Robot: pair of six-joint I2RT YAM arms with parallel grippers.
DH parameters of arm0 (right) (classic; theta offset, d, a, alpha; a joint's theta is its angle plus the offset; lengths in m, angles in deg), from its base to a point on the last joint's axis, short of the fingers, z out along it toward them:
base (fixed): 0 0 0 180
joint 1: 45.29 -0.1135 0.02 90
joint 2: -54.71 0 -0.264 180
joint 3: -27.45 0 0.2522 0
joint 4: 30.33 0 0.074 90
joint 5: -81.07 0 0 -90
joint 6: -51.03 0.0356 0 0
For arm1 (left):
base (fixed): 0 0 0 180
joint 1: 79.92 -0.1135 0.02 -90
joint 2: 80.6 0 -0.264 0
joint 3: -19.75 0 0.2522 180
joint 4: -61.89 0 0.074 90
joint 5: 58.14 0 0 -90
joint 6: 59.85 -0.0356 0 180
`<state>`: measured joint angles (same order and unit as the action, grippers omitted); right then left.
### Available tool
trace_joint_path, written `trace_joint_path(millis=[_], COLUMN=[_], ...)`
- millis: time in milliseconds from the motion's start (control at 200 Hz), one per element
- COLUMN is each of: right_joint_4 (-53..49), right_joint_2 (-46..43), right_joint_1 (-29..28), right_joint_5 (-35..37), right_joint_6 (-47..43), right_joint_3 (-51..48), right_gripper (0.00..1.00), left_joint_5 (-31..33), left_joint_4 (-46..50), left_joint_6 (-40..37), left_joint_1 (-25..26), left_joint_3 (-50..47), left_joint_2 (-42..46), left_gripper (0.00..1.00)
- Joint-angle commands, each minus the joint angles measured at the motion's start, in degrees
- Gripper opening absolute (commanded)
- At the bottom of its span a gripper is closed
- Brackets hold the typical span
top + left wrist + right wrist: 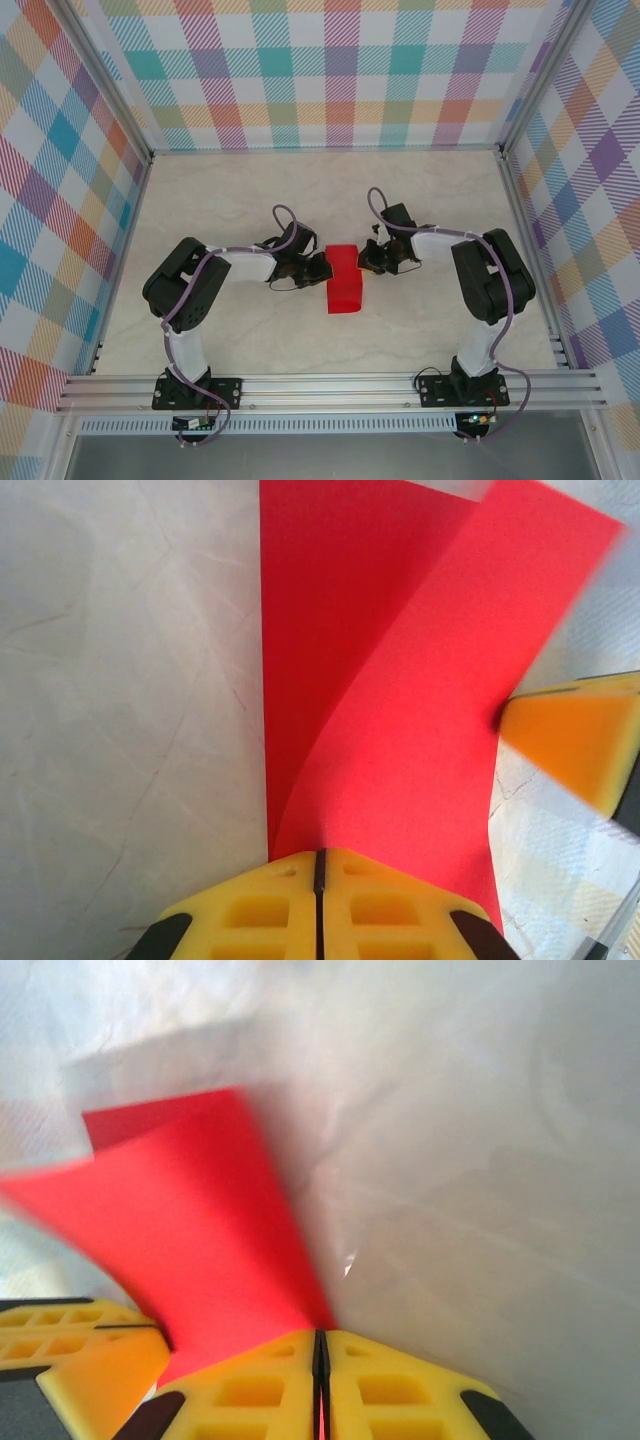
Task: Fold a paper plane with a square sheet of paper (pick it up from the middle)
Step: Fold the square sheet of paper in half at the center of the table.
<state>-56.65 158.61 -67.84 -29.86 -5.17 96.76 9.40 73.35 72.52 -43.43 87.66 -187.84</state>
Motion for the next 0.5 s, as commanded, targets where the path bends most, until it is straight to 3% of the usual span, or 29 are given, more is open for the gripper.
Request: trace_joint_path(millis=[0, 170, 495], right_joint_4=[-2.01, 1.01, 2.01], right_joint_2=[-3.97, -6.65, 3.93], right_joint_1=[-0.59, -4.35, -5.34], right_joint_5=[2.87, 1.22, -1.39], right_joint_6=[-0.39, 1.11, 1.71], right_joint_3=[0.57, 1.66, 8.52], right_gripper=[0.10, 0.11, 0.11], left_joint_5=[7.96, 7.87, 7.91], left_joint_4=[11.45, 11.36, 11.71], left_joint_6=[-0.99, -1.08, -1.23], left_joint_1=[0.95, 0.95, 0.95], left_joint_3=[-4.40, -4.31, -4.44], left_joint_2=[-6.00, -5.84, -6.11], left_gripper=[0.07, 0.07, 0.07])
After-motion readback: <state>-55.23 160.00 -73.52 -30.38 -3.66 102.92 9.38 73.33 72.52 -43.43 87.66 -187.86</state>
